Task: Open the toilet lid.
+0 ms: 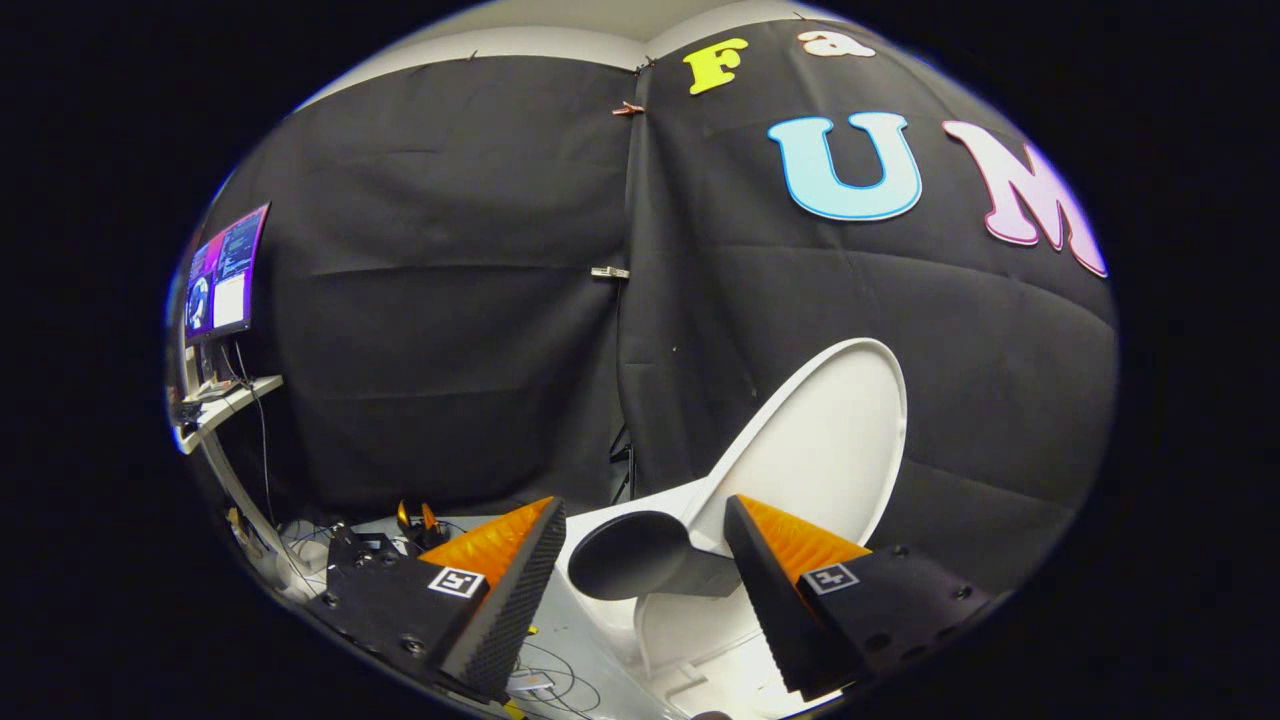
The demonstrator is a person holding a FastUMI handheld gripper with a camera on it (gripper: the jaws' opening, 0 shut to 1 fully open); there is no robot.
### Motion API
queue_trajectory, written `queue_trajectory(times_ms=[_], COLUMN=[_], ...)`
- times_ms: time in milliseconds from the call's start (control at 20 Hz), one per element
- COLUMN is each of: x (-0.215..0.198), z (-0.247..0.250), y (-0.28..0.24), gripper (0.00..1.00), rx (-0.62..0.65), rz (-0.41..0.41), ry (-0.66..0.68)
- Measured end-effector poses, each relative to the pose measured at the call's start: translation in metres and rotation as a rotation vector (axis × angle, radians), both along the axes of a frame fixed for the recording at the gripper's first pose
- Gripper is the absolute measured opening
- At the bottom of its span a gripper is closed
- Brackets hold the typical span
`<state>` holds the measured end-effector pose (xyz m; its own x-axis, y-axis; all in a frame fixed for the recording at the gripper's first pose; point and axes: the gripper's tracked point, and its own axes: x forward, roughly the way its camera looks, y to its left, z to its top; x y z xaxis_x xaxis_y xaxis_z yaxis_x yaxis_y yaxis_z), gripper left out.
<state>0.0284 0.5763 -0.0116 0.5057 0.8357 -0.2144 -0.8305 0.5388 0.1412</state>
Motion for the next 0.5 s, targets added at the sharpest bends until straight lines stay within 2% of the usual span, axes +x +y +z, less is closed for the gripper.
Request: queue_trajectory(times_ms=[150, 300, 500], x=[0.019, 0.015, 0.016], z=[0.019, 0.018, 0.037], y=[-0.003, 0.002, -0.001], gripper=[0.99, 1.00, 1.00], rx=[0.065, 0.099, 0.138], rz=[-0.027, -0.004, -0.008], ry=[0.016, 0.059, 0.024])
